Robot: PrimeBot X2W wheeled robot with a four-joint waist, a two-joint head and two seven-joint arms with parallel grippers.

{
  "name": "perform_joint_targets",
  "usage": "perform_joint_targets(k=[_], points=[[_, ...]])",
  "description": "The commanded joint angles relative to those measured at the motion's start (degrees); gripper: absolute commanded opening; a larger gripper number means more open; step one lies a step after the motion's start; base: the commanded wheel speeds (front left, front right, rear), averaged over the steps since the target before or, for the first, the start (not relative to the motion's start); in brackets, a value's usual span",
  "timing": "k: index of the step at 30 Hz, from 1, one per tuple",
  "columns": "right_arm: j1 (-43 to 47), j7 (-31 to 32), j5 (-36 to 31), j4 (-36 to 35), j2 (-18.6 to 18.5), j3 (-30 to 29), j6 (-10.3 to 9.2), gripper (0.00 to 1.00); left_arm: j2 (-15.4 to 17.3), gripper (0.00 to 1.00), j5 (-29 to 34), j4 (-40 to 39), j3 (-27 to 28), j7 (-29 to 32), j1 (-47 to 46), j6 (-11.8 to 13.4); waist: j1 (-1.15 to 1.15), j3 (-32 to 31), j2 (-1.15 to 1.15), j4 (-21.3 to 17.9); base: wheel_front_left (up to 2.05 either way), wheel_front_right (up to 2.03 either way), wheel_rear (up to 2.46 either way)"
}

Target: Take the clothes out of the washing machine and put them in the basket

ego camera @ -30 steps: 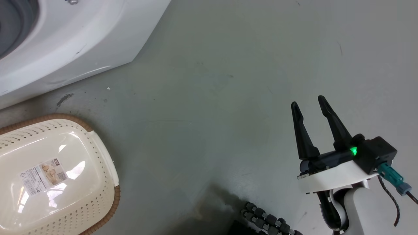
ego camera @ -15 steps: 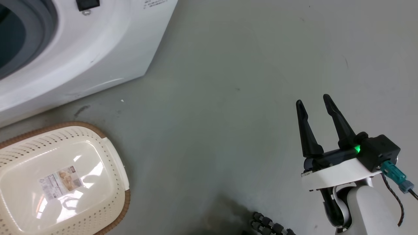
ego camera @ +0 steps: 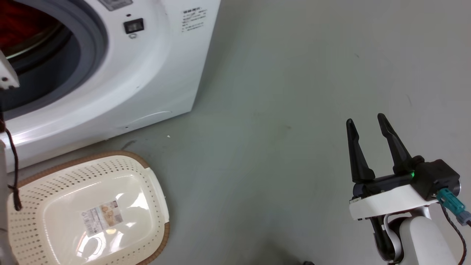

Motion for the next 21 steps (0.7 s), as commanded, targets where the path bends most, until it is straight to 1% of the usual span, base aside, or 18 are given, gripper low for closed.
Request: perform_joint_targets(k=[1, 4, 7, 11, 16, 17, 18, 19, 20, 21], points=[[0.66, -0.20, -0.36, -0.24, 0.01, -0.22, -0.04, 1.00, -0.64, 0.00, -0.46, -0.20, 0.24, -1.22, 1.66, 0.19, 0.01, -1.36, 0.00, 1.19, 0.00, 0.00, 0.00], [0.95, -0.20, -0.72, -0.63, 0.02, -0.36, -0.04, 1.00, -1.97, 0.00, -1.68, -1.36, 0.84, -3.71, 4.18, 0.62, 0.01, -2.31, 0.00, 2.24, 0.00, 0.00, 0.00], [0.73, -0.20, -1.23, -1.00, 0.01, -0.32, -0.04, 1.00, -2.85, 0.00, -2.34, -3.05, 0.86, -4.56, 6.41, 0.70, 0.01, -2.48, 0.00, 3.06, 0.00, 0.00, 0.00], [0.64, -0.20, -1.40, -1.29, 0.01, -0.33, -0.04, 1.00, -3.68, 0.00, -3.43, -5.80, 1.28, -4.24, 9.11, 1.07, 0.01, -2.62, 0.00, 3.56, 0.00, 0.00, 0.00], [0.64, -0.20, -1.01, -1.49, 0.02, -0.38, -0.04, 1.00, -3.63, 0.00, -3.93, -9.67, 1.30, -3.00, 11.40, 1.63, 0.01, -2.29, 0.00, 3.84, 0.00, 0.00, 0.00], [0.61, -0.20, -0.98, -1.48, 0.02, -0.40, -0.04, 1.00, -3.68, 0.03, -4.08, -10.36, 1.25, -2.50, 11.74, 1.71, 0.01, -2.21, 0.00, 3.89, 0.00, 0.00, 0.00], [0.58, -0.20, -0.94, -1.45, 0.02, -0.41, -0.04, 1.00, -3.73, 0.22, -4.14, -11.03, 1.25, -2.04, 11.90, 1.81, 0.01, -2.11, 0.00, 3.94, 0.00, 0.00, 0.00], [0.51, -0.20, -0.91, -1.41, 0.02, -0.40, -0.04, 1.00, -3.77, 0.65, -4.28, -11.67, 1.21, -1.57, 12.05, 1.91, 0.01, -2.03, 0.00, 3.97, 0.00, 0.00, 0.00], [0.42, -0.20, -0.83, -1.37, 0.02, -0.32, -0.04, 1.00, -3.69, 1.00, -4.21, -12.30, 1.06, -1.08, 12.19, 2.08, 0.01, -1.99, 0.00, 3.95, 0.00, 0.00, 0.00], [0.33, -0.20, -0.76, -1.34, 0.02, -0.25, -0.04, 1.00, -3.54, 1.00, -4.17, -12.90, 0.97, -0.64, 12.24, 2.24, 0.01, -1.92, 0.00, 3.93, 0.00, 0.00, 0.00]])
